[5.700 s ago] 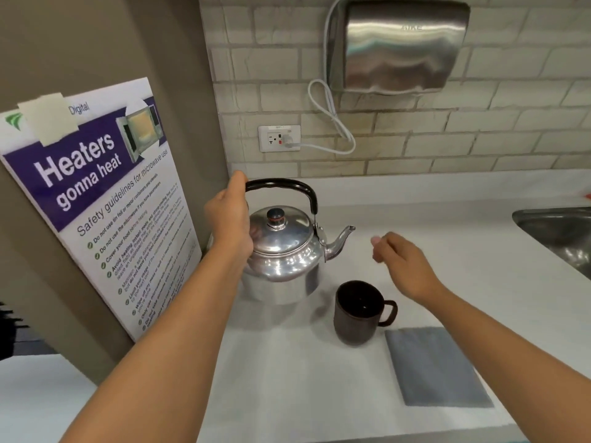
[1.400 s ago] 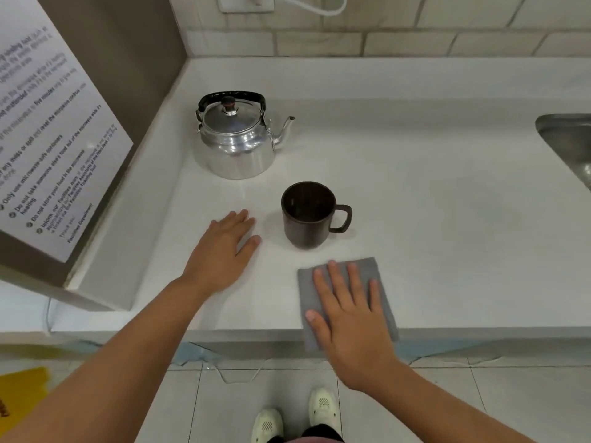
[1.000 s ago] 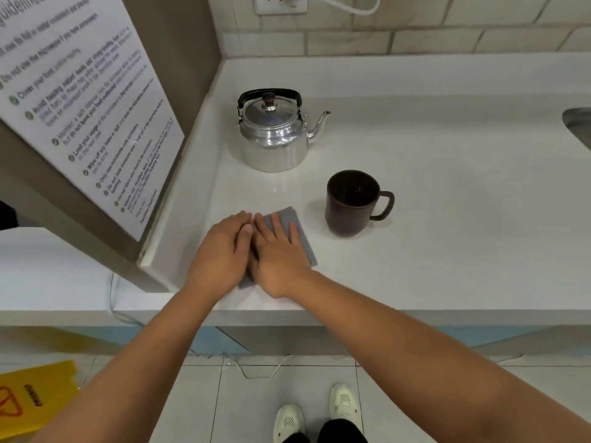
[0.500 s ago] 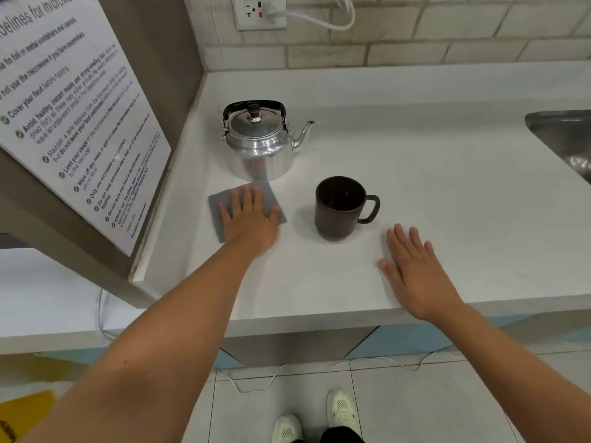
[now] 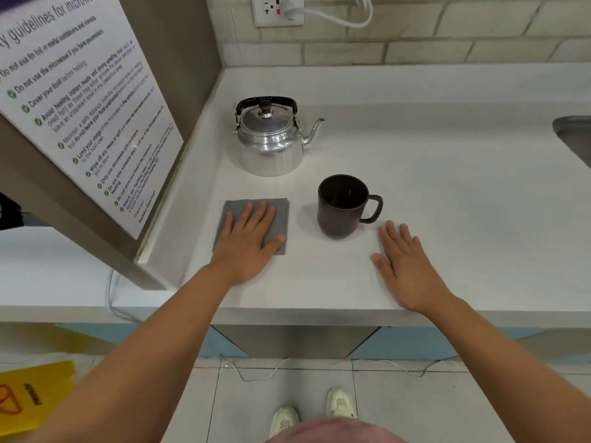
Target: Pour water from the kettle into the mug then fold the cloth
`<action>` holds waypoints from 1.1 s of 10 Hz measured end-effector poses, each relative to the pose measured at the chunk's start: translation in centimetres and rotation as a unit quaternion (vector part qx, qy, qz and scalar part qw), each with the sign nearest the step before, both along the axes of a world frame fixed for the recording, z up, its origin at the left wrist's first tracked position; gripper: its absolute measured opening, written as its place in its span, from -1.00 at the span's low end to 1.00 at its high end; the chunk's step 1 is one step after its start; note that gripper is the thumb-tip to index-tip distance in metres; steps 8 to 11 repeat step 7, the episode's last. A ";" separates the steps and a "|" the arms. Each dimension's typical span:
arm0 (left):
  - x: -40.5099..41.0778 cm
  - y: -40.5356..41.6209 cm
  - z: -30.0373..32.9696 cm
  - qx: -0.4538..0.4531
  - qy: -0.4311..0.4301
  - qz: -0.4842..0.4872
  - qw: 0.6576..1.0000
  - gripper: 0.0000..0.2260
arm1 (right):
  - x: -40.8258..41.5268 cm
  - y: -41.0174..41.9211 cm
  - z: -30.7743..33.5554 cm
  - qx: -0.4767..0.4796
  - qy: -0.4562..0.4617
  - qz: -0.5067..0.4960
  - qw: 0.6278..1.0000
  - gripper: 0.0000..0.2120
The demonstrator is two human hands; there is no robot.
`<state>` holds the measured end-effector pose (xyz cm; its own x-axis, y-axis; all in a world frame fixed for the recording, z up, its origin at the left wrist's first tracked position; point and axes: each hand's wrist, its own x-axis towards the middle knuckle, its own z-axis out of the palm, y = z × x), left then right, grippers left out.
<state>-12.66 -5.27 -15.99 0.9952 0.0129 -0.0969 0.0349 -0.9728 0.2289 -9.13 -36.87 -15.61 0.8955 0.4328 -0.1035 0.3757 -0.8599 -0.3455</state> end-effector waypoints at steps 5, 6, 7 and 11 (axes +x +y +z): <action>-6.8 0.3 0.8 -0.016 0.003 0.026 1.000 -0.41 | 0.0 -0.1 0.2 0.008 0.010 0.005 1.000 -0.41; -5.5 0.6 3.3 -0.019 0.014 0.041 0.999 -0.41 | 0.3 -0.1 0.8 -0.001 0.013 0.003 1.000 -0.40; -2.9 0.8 6.6 0.006 0.043 0.053 0.998 -0.45 | 1.6 -0.6 2.5 -0.043 0.026 0.012 0.999 -0.41; -2.9 0.8 6.6 0.006 0.043 0.053 0.998 -0.45 | 1.6 -0.6 2.5 -0.043 0.026 0.012 0.999 -0.41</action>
